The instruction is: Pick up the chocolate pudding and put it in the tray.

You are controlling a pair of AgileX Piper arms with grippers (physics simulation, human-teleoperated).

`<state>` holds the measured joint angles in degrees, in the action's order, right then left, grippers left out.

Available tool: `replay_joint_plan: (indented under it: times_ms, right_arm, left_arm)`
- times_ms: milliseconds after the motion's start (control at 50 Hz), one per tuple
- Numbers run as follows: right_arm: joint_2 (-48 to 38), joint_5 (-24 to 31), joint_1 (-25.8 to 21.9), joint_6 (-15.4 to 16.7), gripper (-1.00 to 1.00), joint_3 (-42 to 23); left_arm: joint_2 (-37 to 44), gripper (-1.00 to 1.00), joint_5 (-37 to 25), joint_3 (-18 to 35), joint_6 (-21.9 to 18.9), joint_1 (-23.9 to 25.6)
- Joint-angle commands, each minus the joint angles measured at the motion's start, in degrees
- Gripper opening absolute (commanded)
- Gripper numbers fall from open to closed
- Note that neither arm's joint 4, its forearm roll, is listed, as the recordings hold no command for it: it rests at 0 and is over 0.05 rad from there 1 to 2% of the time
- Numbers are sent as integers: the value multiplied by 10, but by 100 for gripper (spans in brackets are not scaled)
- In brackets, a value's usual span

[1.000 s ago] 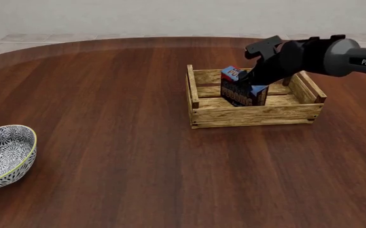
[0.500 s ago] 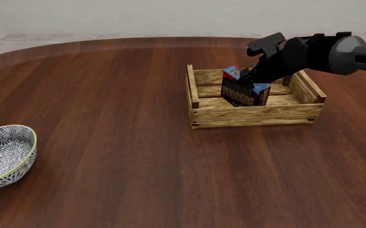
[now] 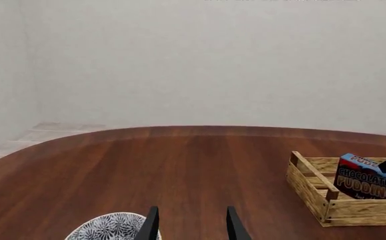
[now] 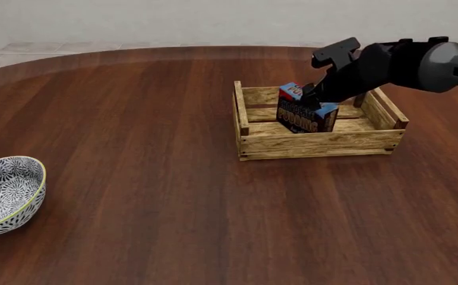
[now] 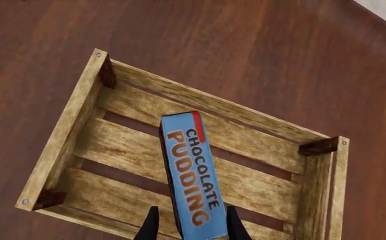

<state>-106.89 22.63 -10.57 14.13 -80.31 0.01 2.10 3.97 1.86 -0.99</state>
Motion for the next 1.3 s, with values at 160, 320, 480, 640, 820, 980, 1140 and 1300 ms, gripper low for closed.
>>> replay_joint_plan:
  times_ms: [160,320,480,640,820,980,1140,1300]
  right_arm:
    - [14,-2,-1,2,100,14]
    - [25,-3,-2,0,100,22]
    - [34,-8,-1,-2,100,34]
    - [40,-15,0,-6,100,45]
    - [47,-22,0,-10,100,57]
    - [53,-30,-3,-16,100,70]
    - [58,-37,-8,-22,100,81]
    - [63,-45,-13,-28,100,94]
  left_arm:
    - [0,100,-21,25,1,0]
    - [0,100,-45,51,1,1]
    - [0,100,-34,40,2,2]
    - [0,100,-31,38,2,3]
    - [0,100,-45,53,2,4]
    - [0,100,-49,56,1,5]
    - [0,100,-51,57,0,6]
    - [0,100,-27,33,0,7]
